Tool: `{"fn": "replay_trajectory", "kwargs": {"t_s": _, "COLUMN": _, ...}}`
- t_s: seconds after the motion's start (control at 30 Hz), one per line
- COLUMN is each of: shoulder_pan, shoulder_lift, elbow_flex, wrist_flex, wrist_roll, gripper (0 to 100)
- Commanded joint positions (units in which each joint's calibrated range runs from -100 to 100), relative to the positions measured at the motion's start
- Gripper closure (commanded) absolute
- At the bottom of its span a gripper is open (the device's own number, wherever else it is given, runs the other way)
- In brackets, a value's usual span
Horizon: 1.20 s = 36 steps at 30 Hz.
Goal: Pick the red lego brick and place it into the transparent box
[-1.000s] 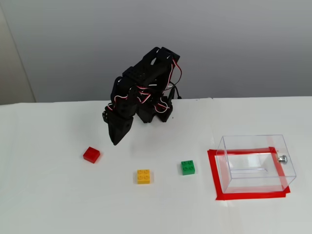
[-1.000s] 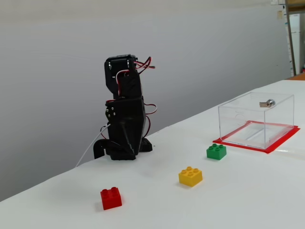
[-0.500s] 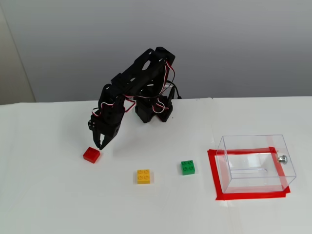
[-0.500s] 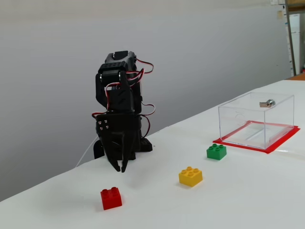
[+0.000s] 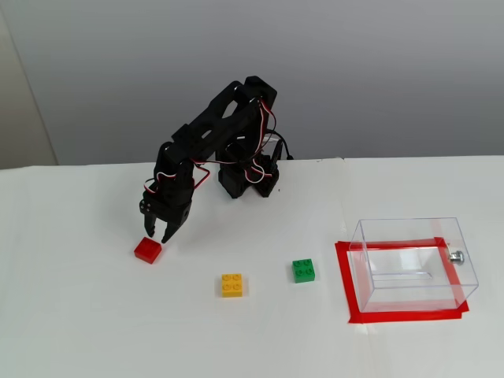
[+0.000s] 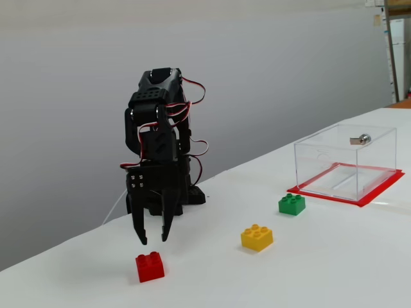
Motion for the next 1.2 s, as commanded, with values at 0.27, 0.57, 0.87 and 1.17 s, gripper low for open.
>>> {"fn": "replay_trajectory", "kwargs": {"t_s": 0.27, "shoulder_pan": 0.33, "shoulder_lift": 0.87, "elbow_flex": -3.93, "wrist_flex": -0.54, "wrist_roll": 0.08, "gripper": 77}}
{"fn": "replay_trajectory", "kwargs": {"t_s": 0.57, "shoulder_pan": -0.41, "shoulder_lift": 4.18, "elbow_flex": -3.93, "wrist_flex": -2.28, "wrist_roll": 0.24, "gripper": 77}}
{"fn": "replay_trajectory", "kwargs": {"t_s": 0.87, "shoulder_pan": -0.63, "shoulder_lift": 8.42, "elbow_flex": -3.84, "wrist_flex": -7.5, "wrist_roll": 0.29, "gripper": 77}}
{"fn": "replay_trajectory", "kwargs": {"t_s": 1.17, "shoulder_pan": -0.93, "shoulder_lift": 10.96, "elbow_flex": -3.75, "wrist_flex": -7.5, "wrist_roll": 0.13, "gripper": 77}}
